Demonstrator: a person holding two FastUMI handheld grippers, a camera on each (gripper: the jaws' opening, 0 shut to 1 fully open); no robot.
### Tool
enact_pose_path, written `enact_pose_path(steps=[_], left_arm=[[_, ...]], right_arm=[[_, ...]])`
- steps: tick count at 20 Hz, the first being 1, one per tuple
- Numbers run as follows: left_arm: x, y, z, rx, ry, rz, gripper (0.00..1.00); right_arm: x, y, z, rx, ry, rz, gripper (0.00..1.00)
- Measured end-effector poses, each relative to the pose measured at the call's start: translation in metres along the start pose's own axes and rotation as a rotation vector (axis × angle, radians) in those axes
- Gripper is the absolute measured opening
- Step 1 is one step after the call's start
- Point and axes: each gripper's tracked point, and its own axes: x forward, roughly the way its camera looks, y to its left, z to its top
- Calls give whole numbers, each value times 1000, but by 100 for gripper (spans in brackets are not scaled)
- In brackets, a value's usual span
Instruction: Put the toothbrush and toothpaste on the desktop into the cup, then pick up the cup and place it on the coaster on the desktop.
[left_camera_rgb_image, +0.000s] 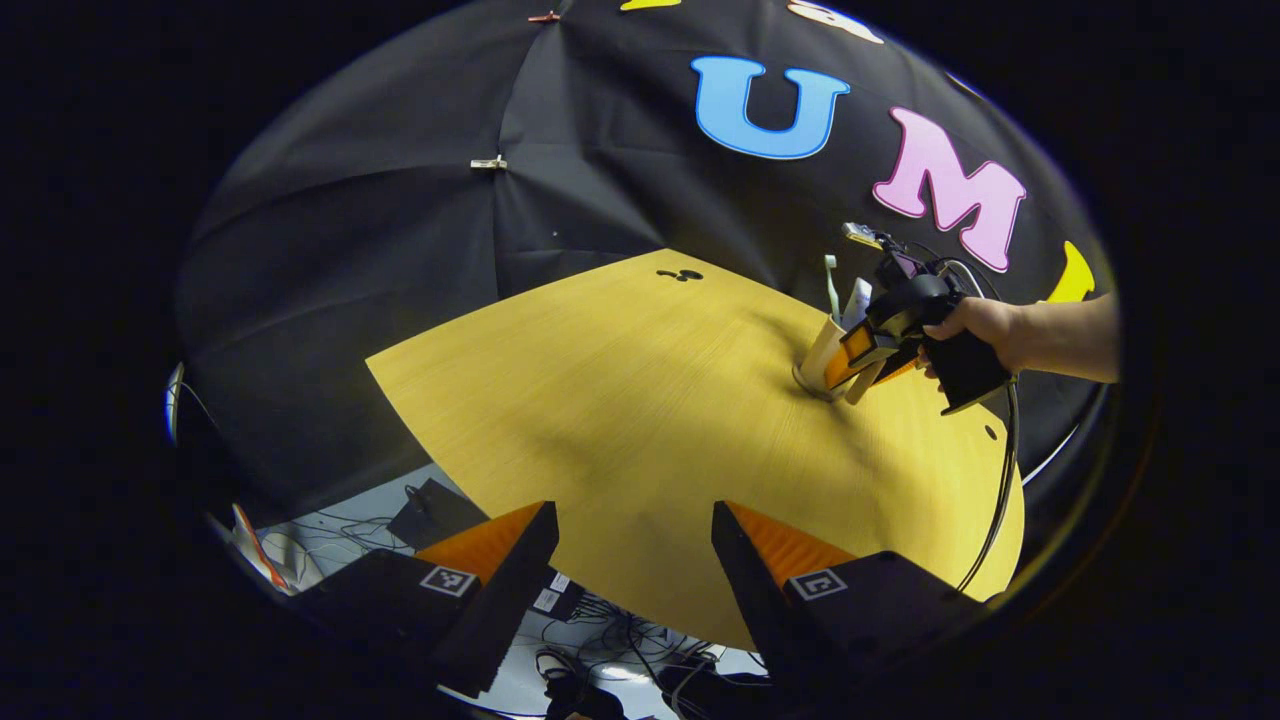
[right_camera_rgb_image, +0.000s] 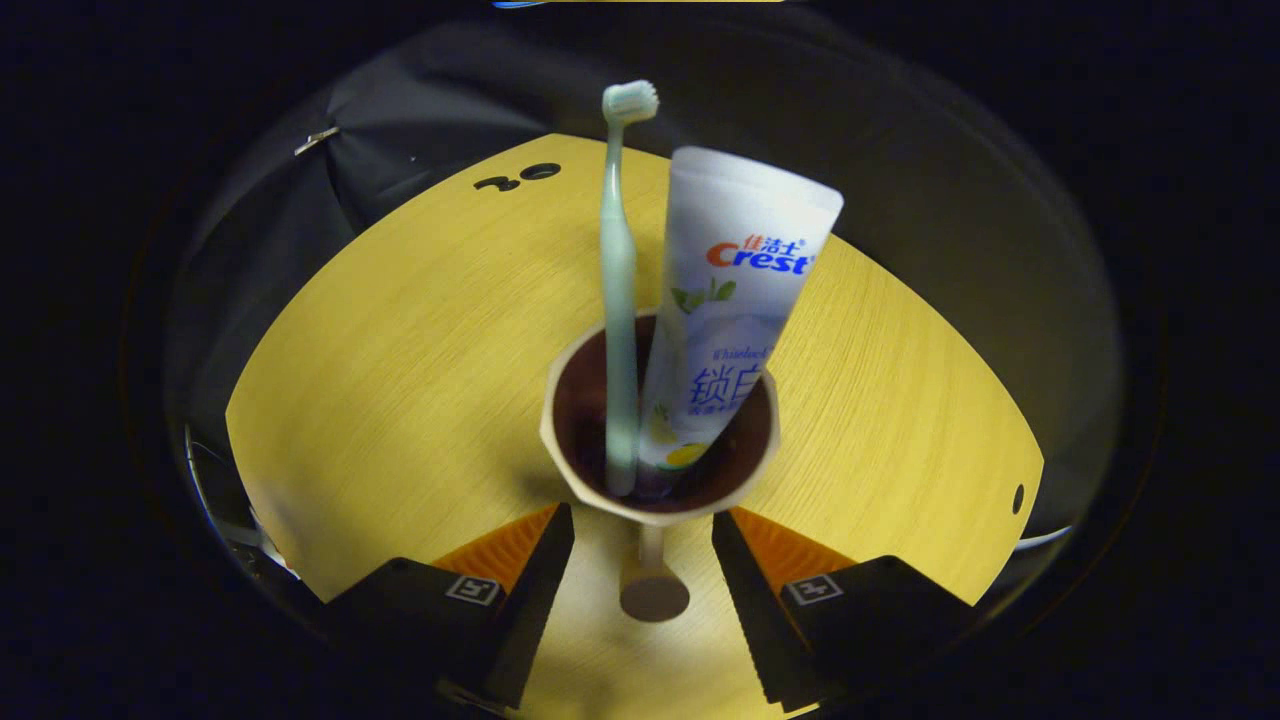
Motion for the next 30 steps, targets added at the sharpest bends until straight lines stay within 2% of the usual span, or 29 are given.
enact_pose_path(steps=[1, 3, 7, 11, 15, 18, 22, 26, 30], left_arm=[[-4, -3, 5, 8, -10, -13, 98], [-9, -10, 18, 29, -36, -44, 98], [-20, -30, 54, 63, -107, -130, 98], [-34, -53, 101, 143, -205, -231, 98], [-59, -78, 148, 181, -312, -322, 98], [-85, -93, 176, 201, -383, -351, 98], [-122, -108, 179, 239, -464, -393, 98], [-152, -118, 154, 233, -480, -468, 97], [-168, -119, 136, 250, -462, -523, 98]], right_arm=[[-9, 0, -1, 4, -18, -4, 88], [-36, -2, 2, 33, -79, -15, 100], [-109, -7, 8, 126, -262, -63, 98], [-184, -20, 4, 252, -436, -123, 98], [-255, -29, -20, 302, -572, -198, 98], [-303, -19, -43, 347, -667, -221, 97], [-352, -10, -80, 328, -749, -277, 98], [-389, 7, -115, 381, -827, -312, 98], [-390, 30, -168, 427, -826, -370, 98]])
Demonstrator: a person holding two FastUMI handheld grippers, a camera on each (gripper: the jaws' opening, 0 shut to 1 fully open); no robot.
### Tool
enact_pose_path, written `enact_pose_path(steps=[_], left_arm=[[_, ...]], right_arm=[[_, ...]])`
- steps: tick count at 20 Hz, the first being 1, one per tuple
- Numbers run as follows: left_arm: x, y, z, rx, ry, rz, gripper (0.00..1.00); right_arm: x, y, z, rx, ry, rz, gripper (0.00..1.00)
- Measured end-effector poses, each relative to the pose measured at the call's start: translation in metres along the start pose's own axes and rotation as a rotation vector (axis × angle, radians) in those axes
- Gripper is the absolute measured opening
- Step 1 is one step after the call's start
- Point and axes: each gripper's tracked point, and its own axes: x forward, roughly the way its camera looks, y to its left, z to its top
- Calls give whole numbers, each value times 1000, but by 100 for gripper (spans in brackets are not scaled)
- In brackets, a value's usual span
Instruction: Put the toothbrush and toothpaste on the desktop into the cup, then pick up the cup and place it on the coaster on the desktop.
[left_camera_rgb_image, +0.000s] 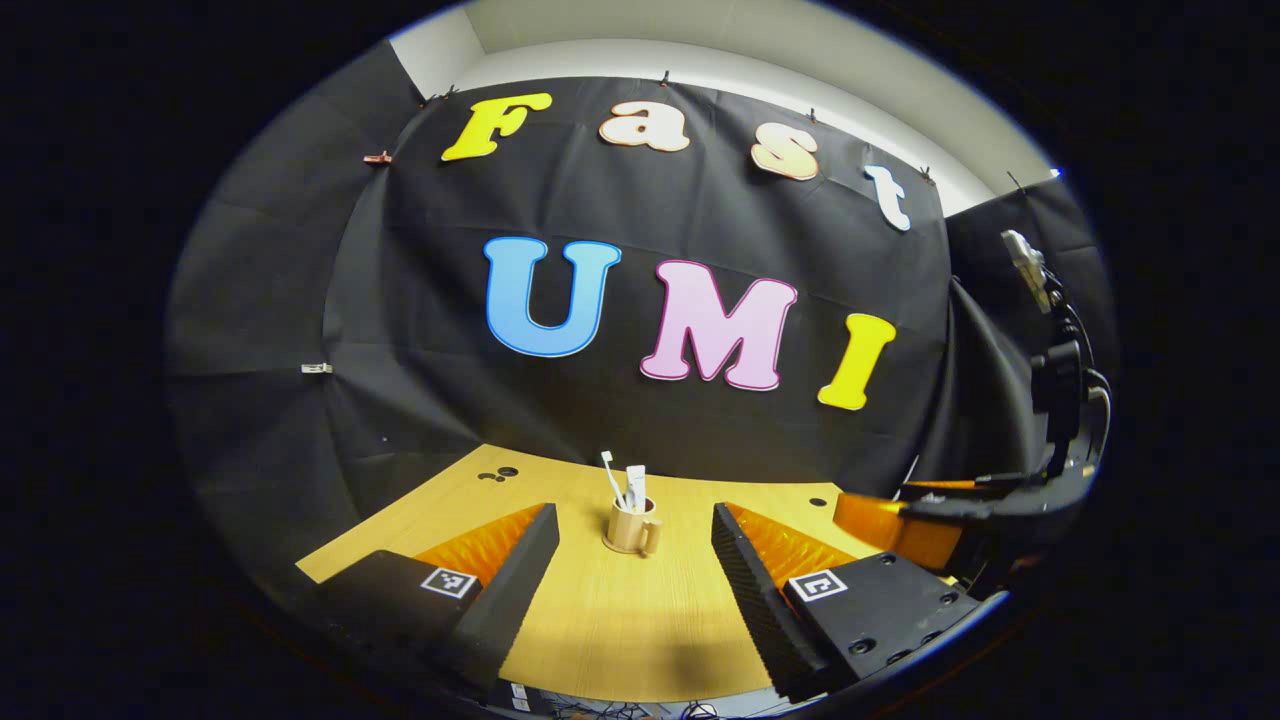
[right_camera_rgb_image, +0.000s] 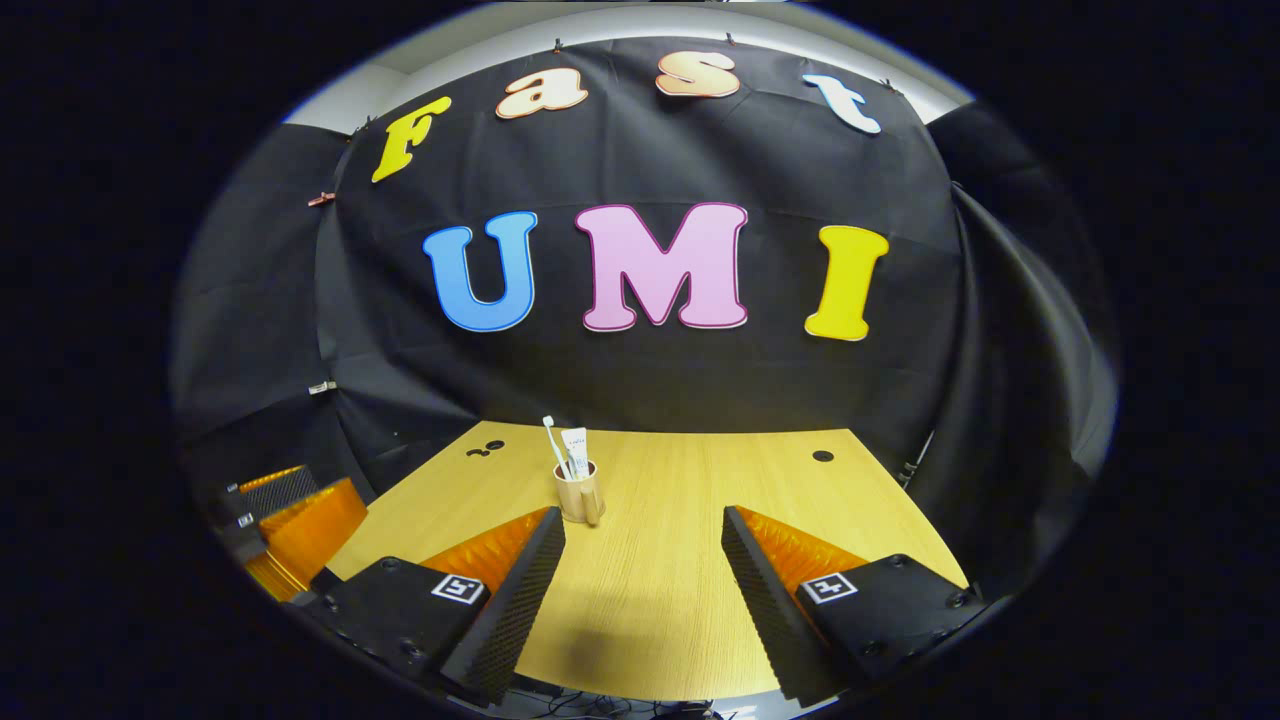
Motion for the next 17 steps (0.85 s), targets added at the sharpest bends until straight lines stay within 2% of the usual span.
enact_pose_path(steps=[2, 5, 9, 17], left_arm=[[-6, 0, -1, -4, -3, -8, 97], [-6, 4, -8, -1, 13, -10, 97], [-6, 4, -14, -11, 41, -22, 98], [-2, -3, -17, 24, 55, -65, 98]], right_arm=[[-13, 1, -9, 2, 2, 9, 98], [-22, -7, -16, 16, 9, -19, 98], [-15, 7, -26, 32, 37, 4, 100], [-5, 18, -20, 66, 22, 33, 100]])
